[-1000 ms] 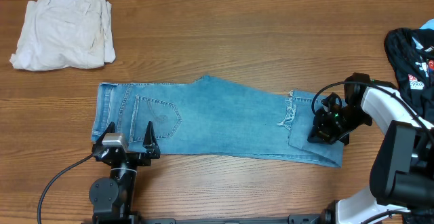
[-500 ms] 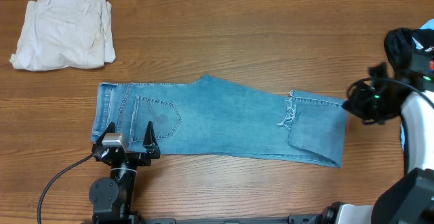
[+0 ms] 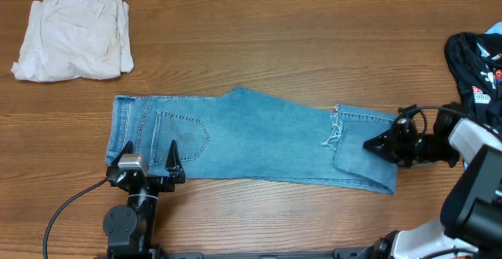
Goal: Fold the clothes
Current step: 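Move the right gripper to the right edge of the folded leg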
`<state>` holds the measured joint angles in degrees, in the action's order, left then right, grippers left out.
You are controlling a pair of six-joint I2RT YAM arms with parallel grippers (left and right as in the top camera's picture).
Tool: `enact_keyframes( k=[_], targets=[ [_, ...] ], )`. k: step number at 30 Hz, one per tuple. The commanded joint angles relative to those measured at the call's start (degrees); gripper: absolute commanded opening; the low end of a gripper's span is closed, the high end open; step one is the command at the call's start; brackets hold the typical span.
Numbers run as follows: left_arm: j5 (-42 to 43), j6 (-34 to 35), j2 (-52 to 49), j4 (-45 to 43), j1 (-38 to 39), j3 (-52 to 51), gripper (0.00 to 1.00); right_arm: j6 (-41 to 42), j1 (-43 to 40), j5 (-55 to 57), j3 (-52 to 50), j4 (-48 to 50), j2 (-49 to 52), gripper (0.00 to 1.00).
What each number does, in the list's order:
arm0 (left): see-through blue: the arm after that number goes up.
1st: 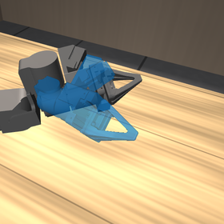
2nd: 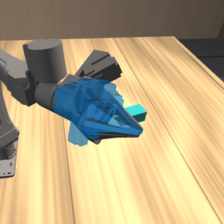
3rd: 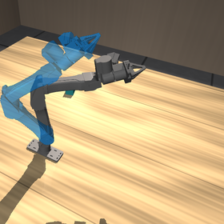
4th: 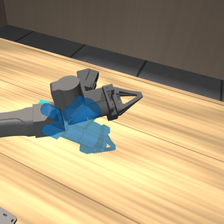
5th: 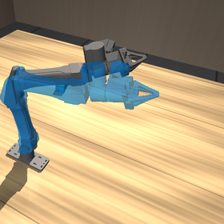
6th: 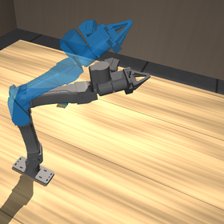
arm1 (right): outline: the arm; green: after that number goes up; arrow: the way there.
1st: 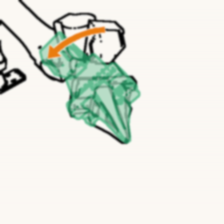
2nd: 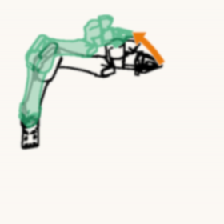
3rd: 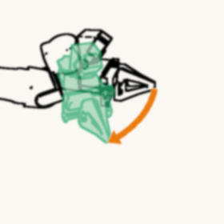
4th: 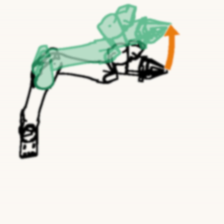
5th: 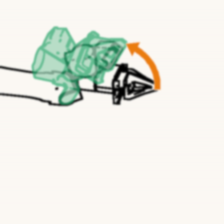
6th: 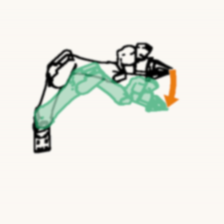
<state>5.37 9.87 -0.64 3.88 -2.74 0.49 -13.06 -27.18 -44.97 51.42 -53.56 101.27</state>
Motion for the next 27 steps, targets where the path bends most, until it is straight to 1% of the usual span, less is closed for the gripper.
enact_keyframes(
  k=[1, 6, 11, 16, 19, 21, 22, 23, 24, 27],
  targets=[
    [0.02, -1.09, 0.33, 0.00, -0.24, -0.22, 1.00, 1.31, -1.88, -3.39, -2.64, 3.26, 3.08, 0.04],
    [0.02, -1.09, 0.33, 0.00, -0.24, -0.22, 1.00, 1.20, -4.17, -3.15, -2.73, 3.30, 3.98, 0.04],
    [0.02, -1.09, 0.33, 0.00, -0.24, -0.22, 1.00, 0.96, -4.46, -3.76, -1.66, 1.18, 3.74, 0.04],
    [0.02, -1.09, 0.33, 0.00, -0.24, -0.22, 1.00, -4.46, -4.46, -7.50, 4.85, -7.23, 0.50, 0.04],
    [0.02, -1.09, 0.33, 0.00, -0.24, -0.22, 1.00, -4.96, -4.46, -4.57, 11.04, -12.92, -3.15, 0.04],
    [0.02, -1.09, 0.33, 0.00, -0.24, -0.22, 1.00, -2.93, -4.46, 0.52, 15.43, -15.39, -5.38, 0.04],
    [0.02, -1.09, 0.33, 0.00, -0.24, -0.22, 1.00, -0.70, -4.46, 4.28, 17.33, -15.82, -6.27, 0.13],
    [0.02, -1.09, 0.33, 0.00, -0.24, -0.22, 1.00, 1.40, -4.46, 8.20, 18.69, -15.80, -6.88, 0.30],
    [0.02, -1.09, 0.33, 0.00, -0.24, -0.22, 1.00, 4.79, -4.46, 15.67, 20.39, -15.47, -7.63, 1.00],
    [0.02, -1.09, 0.33, 0.00, -0.24, -0.22, 1.00, 7.61, -4.46, 22.27, 20.59, -15.10, -7.63, 1.00]
  ],
)
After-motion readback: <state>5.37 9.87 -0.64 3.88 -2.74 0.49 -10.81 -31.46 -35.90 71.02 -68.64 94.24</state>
